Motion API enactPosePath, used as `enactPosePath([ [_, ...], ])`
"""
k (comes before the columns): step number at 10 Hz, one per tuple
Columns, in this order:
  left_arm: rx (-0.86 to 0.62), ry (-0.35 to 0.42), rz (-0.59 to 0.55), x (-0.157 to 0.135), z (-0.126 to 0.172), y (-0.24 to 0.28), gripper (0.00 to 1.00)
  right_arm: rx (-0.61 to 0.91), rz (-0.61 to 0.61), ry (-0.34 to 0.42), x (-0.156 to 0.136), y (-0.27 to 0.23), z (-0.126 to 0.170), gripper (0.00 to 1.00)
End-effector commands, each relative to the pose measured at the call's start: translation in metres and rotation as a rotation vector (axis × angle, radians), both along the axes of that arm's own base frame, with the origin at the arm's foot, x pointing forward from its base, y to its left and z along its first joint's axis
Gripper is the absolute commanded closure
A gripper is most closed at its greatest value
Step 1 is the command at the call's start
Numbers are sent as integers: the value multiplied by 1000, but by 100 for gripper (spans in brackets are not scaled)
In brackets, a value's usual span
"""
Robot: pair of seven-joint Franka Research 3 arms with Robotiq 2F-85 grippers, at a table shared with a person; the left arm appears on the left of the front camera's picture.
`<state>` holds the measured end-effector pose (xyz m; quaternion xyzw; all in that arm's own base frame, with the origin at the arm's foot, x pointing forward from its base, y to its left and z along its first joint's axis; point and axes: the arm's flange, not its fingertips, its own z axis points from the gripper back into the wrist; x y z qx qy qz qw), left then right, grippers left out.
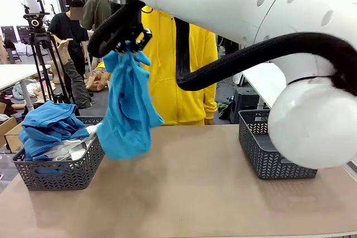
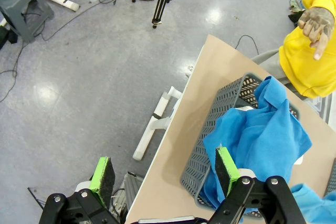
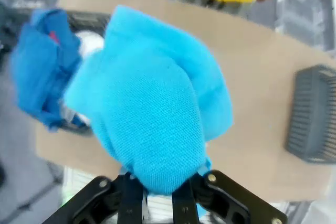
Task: Sort the tops and bottoms.
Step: Sort the clothes according to human instructions.
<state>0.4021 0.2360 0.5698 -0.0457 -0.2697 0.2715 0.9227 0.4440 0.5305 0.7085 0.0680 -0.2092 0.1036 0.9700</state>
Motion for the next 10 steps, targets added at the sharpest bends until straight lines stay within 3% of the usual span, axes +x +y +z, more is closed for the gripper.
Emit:
enactPosePath([
  [1, -1, -2, 10, 0, 1, 1, 0, 120, -123, -170, 33, 70, 71, 100],
  [3, -1, -2, 10, 0, 1, 1, 0, 243, -152, -209, 43, 122, 111, 100],
  [5, -1, -2, 10, 0, 1, 1, 0, 425, -138, -181, 63, 181, 114, 100],
  [8, -1, -2, 10, 0, 1, 1, 0, 405, -110, -120, 106, 273, 57, 100],
  [10, -1, -2, 10, 0, 1, 1, 0, 410, -194, -140, 136, 317, 15, 100],
])
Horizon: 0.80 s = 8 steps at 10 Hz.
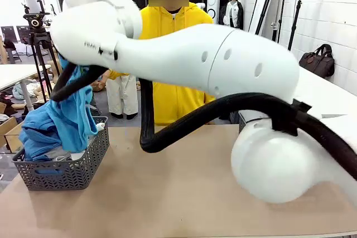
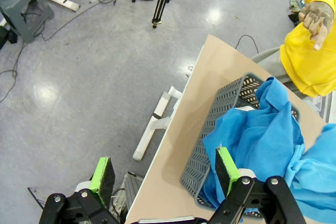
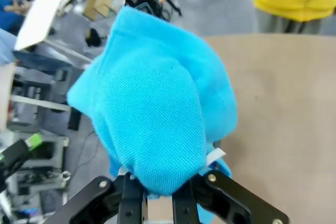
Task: Sort the tops and bottoms.
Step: Sort the clothes according to human instructions.
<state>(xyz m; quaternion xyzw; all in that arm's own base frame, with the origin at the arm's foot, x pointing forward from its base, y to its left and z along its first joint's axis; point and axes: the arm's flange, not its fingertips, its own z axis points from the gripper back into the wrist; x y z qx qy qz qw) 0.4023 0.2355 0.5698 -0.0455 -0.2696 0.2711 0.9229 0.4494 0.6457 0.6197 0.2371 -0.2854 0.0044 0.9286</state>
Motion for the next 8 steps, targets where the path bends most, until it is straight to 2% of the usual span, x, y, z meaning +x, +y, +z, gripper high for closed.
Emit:
enactPosePath([
  [1, -2, -2, 10, 0, 1, 2, 0, 27, -66, 49, 143, 221, 77, 100],
  [3, -2, -2, 10, 0, 1, 2, 0, -41, -13, 183, 158, 249, 20, 100],
  [5, -2, -2, 10, 0, 1, 2, 0, -44, 29, 305, 173, 270, -20, 100],
  [8, -2, -2, 10, 0, 1, 2, 0, -100, 146, 473, 166, 311, -73, 100],
])
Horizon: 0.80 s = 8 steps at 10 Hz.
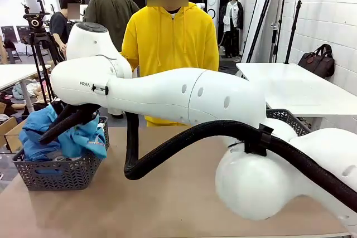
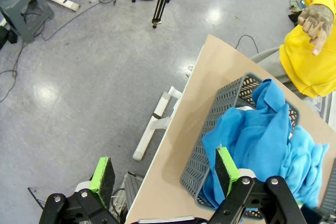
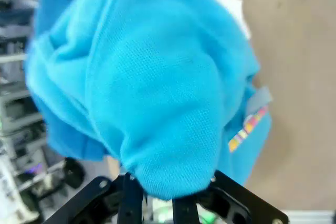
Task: Sort the tops and bottoms.
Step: Sort the clothes according to human instructions.
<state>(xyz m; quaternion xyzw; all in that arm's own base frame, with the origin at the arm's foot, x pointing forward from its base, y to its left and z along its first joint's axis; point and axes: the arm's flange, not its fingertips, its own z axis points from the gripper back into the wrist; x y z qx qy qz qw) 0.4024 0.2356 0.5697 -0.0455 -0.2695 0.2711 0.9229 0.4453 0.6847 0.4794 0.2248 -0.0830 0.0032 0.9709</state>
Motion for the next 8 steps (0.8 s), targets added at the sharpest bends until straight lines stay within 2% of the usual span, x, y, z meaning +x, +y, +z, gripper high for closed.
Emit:
enactPosePath([
  [1, -2, -2, 10, 0, 1, 2, 0, -95, 71, 93, 169, 283, 43, 100],
  [3, -2, -2, 10, 0, 1, 2, 0, -159, 67, 160, 174, 298, -3, 100],
  [5, -2, -2, 10, 0, 1, 2, 0, -264, 57, 167, 176, 308, -45, 100],
  [6, -2, -2, 10, 0, 1, 2, 0, -282, 63, 168, 173, 309, -48, 100],
  [7, -2, -2, 10, 0, 1, 2, 0, -281, 67, 147, 168, 306, -37, 100],
  [8, -2, -2, 10, 0, 1, 2, 0, -156, 50, 115, -14, 7, -71, 100],
])
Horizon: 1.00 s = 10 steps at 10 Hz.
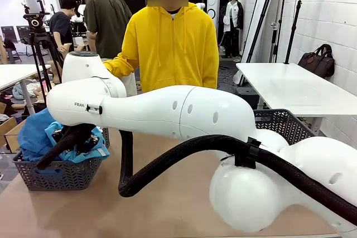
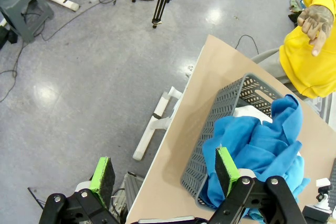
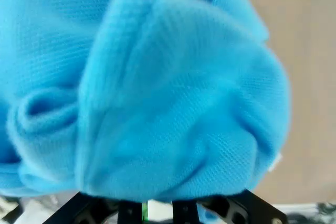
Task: Sort the tops and bottoms.
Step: Sort the clothes according to human instructions.
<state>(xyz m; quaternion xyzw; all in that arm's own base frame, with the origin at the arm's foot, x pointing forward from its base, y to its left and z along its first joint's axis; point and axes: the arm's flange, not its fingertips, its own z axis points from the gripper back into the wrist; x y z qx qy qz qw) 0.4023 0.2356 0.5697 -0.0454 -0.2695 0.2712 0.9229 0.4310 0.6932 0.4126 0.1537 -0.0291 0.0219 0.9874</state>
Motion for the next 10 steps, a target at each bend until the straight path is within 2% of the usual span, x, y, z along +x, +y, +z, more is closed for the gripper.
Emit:
enactPosePath([
  [1, -1, -2, 10, 0, 1, 1, 0, -7, 0, 16, 1, -1, -4, 100],
  [7, -1, -2, 10, 0, 1, 1, 0, 6, -1, -2, 1, 0, 2, 100],
  [8, -1, -2, 10, 0, 1, 1, 0, 79, -30, -85, -3, -6, 14, 100],
  [10, -1, -2, 10, 0, 1, 1, 0, 159, 53, -127, 5, 8, 52, 100],
])
